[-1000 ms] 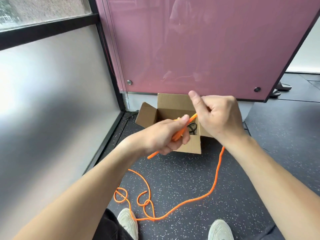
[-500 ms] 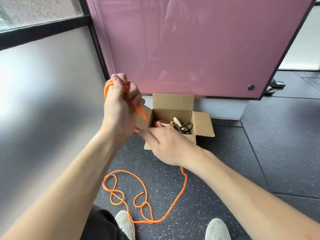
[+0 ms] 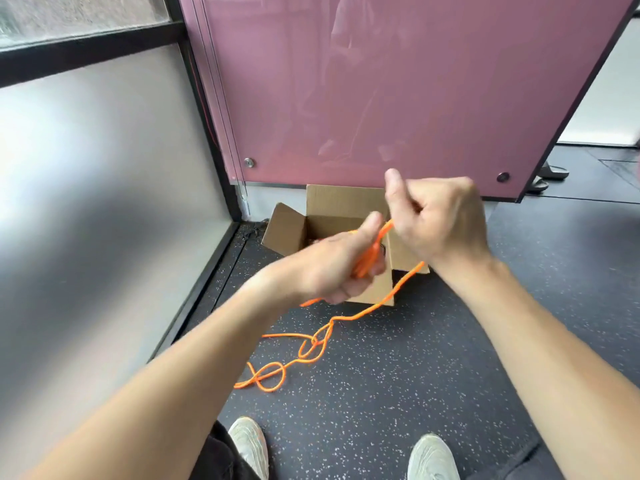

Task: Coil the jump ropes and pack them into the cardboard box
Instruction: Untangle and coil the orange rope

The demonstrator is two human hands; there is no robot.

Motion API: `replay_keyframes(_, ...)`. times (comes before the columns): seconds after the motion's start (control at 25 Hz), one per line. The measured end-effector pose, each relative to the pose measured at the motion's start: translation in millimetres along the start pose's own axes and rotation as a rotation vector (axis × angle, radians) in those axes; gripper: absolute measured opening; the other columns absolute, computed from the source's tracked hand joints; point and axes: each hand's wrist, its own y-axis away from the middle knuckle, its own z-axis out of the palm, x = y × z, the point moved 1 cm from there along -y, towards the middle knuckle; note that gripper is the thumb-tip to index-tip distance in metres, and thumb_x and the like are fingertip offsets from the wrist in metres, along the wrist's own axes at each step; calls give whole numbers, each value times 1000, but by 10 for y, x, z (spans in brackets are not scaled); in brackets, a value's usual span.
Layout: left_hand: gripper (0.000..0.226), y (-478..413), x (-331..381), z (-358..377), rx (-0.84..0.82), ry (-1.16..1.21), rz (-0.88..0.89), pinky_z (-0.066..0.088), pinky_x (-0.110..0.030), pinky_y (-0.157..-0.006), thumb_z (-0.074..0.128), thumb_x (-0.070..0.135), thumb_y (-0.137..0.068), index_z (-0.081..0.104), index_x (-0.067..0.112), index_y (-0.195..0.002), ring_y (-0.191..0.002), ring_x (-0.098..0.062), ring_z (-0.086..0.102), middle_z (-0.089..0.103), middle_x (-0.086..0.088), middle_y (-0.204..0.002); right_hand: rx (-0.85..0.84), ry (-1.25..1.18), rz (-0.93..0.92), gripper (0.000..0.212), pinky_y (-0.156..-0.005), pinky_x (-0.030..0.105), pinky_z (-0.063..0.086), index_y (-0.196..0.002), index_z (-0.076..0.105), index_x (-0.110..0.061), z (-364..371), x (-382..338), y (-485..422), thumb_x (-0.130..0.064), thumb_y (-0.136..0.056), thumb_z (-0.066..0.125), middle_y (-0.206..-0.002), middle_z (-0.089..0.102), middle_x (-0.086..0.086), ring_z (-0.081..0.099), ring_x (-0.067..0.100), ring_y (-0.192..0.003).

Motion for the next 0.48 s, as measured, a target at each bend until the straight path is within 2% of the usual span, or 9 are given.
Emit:
replay_keyframes(0.08, 52, 11, 95, 186, -188, 280, 113, 14, -20, -39, 16, 57, -101, 39, 19, -74, -46, -10, 13, 23, 3, -51, 70, -43, 128, 60, -52, 32, 14, -50, 19, -24, -55, 120, -43, -27, -102, 47, -42, 17, -12, 24, 20, -39)
replay_keyframes(0.16, 40, 63, 170, 228, -302, 581, 242, 26, -18, -40, 23, 45, -103, 39, 18, -79, -46, -11, 13, 28, 8, -53, 39, -91, 326, 62, -54, 33, 15, -46, 23, -23, -8, 190, -11, -31, -104, 42, -40, 24, -10, 31, 24, -41)
replay_keyframes(0.24, 33, 106, 204, 151, -277, 806, 355, 34, -18, -47, 23, 41, -104, 40, 19, -84, -49, -12, 14, 27, 8, -58, -217, -106, 481, 66, -58, 36, 24, -47, 43, -12, 164, 177, 82, -42, -105, 36, -46, 48, 10, 54, 36, -58)
replay_keyframes(0.28, 33, 110, 209, 82, -215, 901, 402, 34, -19, -50, 24, 41, -104, 40, 20, -85, -49, -11, 14, 24, 7, -59, -382, -111, 511, 68, -63, 38, 30, -52, 53, -9, 265, 112, 157, -45, -106, 32, -59, 60, 21, 62, 38, -73)
replay_keyframes(0.32, 34, 106, 204, -10, -119, 996, 452, 32, -20, -51, 24, 43, -105, 41, 21, -85, -49, -10, 16, 23, 7, -59, -532, -119, 502, 68, -67, 39, 33, -58, 58, -10, 352, 23, 238, -45, -107, 28, -70, 65, 26, 64, 38, -83)
replay_keyframes(0.36, 36, 108, 191, -121, 12, 1092, 509, 29, -20, -51, 24, 45, -106, 41, 22, -83, -47, -8, 18, 24, 8, -58, -659, -141, 457, 67, -69, 38, 33, -59, 57, -11, 420, -98, 319, -44, -108, 26, -71, 64, 24, 63, 37, -84)
replay_keyframes(0.44, 42, 112, 108, -421, 400, 1251, 584, 23, -21, -47, 25, 48, -107, 40, 23, -76, -43, -6, 20, 24, 9, -54, -810, -229, 293, 59, -70, 38, 34, -60, 48, -15, 479, -423, 461, -39, -109, 25, -66, 58, 13, 58, 35, -77)
replay_keyframes(0.48, 45, 112, 42, -566, 610, 1275, 578, 21, -21, -44, 24, 49, -108, 39, 24, -73, -41, -7, 19, 23, 9, -52, -845, -280, 202, 54, -74, 40, 41, -64, 48, -16, 503, -571, 538, -38, -109, 27, -70, 61, 11, 60, 35, -79)
